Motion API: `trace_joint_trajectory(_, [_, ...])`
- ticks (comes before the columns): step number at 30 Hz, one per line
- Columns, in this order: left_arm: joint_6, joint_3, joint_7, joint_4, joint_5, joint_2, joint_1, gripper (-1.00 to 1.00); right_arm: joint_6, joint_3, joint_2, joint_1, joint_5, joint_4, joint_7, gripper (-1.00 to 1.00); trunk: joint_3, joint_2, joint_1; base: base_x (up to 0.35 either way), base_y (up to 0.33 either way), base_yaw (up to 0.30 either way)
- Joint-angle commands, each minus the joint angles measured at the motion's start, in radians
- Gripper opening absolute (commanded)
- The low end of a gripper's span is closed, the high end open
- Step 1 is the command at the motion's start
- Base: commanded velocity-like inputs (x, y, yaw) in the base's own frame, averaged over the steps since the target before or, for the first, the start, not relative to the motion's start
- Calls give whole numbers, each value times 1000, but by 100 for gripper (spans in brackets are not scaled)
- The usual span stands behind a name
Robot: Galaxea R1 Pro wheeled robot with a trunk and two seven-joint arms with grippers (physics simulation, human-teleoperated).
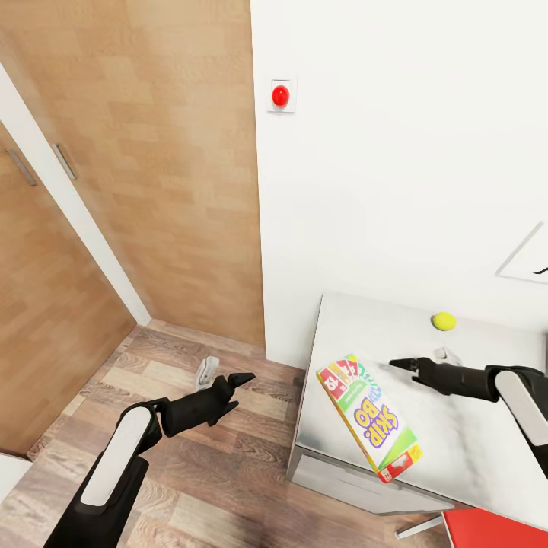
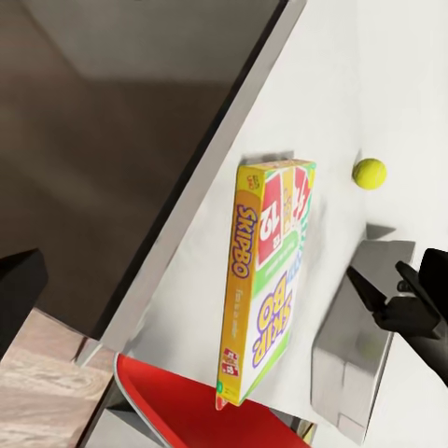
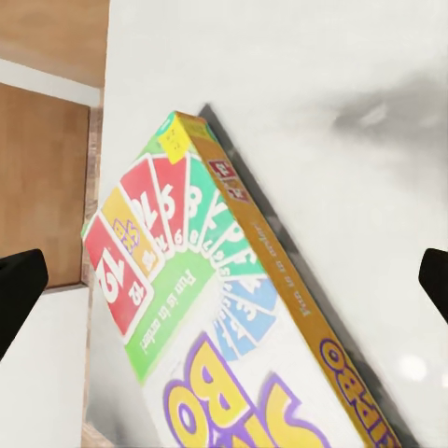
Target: Put all the toys in the child's room - the three board games (two on the bed and one on the table), the two jigsaw puzzles on the table, and the tennis ball on the table - inside the toy box on the table in the child's room.
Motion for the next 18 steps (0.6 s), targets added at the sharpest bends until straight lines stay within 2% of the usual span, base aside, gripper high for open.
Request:
trace_joint_trajectory(1, [0,-1,10,-1,11,1,-1,100,4,-1,0,-1,10,0,10,100,-2,-2,1,0,0,0])
trace_joint_trajectory(18, [-2,-1,10,-1,11,2,-1,100,4,7,11,-1,11,32,5,100,-2,-2,1,0,0,0])
